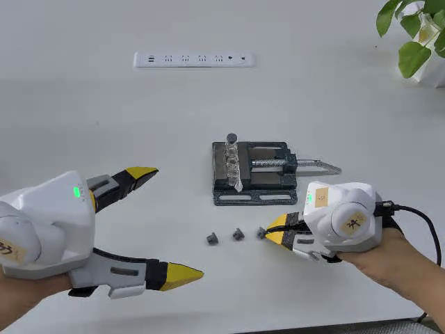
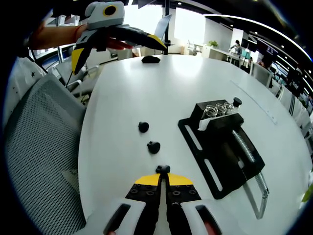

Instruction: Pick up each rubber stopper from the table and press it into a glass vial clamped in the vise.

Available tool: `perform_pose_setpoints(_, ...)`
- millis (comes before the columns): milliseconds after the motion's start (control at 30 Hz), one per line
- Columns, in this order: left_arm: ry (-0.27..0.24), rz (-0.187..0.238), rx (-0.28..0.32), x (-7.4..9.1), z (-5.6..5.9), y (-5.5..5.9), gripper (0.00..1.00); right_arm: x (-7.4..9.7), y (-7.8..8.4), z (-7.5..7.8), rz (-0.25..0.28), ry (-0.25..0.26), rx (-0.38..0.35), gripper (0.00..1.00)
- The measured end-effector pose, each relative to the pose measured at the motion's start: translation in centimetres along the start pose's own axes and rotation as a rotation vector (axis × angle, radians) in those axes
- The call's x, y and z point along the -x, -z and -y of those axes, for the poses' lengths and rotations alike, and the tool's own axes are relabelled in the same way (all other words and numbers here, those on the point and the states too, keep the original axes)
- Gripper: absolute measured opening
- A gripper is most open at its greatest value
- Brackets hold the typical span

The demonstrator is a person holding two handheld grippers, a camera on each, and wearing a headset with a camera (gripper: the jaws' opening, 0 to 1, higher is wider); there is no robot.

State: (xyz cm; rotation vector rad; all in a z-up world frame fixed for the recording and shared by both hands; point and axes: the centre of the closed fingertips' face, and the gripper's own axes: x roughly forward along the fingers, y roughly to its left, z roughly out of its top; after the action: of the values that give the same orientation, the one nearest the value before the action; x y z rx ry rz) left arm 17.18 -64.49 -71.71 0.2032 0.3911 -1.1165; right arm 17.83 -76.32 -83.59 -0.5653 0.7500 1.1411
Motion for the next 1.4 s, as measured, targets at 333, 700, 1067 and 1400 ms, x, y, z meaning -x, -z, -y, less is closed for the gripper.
perform_pose_setpoints(333, 0.003, 0.004, 0.000, -0.2, 0.0, -0.1, 0.97, 0.1, -0.3, 0.1, 0.003, 0.008, -0.004, 0.00)
perform_pose_setpoints(700, 0.008, 0.006, -0.003, -0.5, 0.0, -0.3, 0.97, 0.3, -0.2, 0.1, 0.007, 0.016, -0.016, 0.00)
perform_pose_setpoints(1067, -0.002, 0.032, -0.023, -0.9, 0.0, -1.6, 0.95, 3.3, -2.9, 0.5, 0.084, 0.082, -0.044, 0.00)
perform_pose_setpoints(1400, -0.039, 0.073, -0.059, -1.1, -0.1, -4.0, 0.91, 6.8, -7.2, 1.2, 0.198, 0.156, -0.083, 0.00)
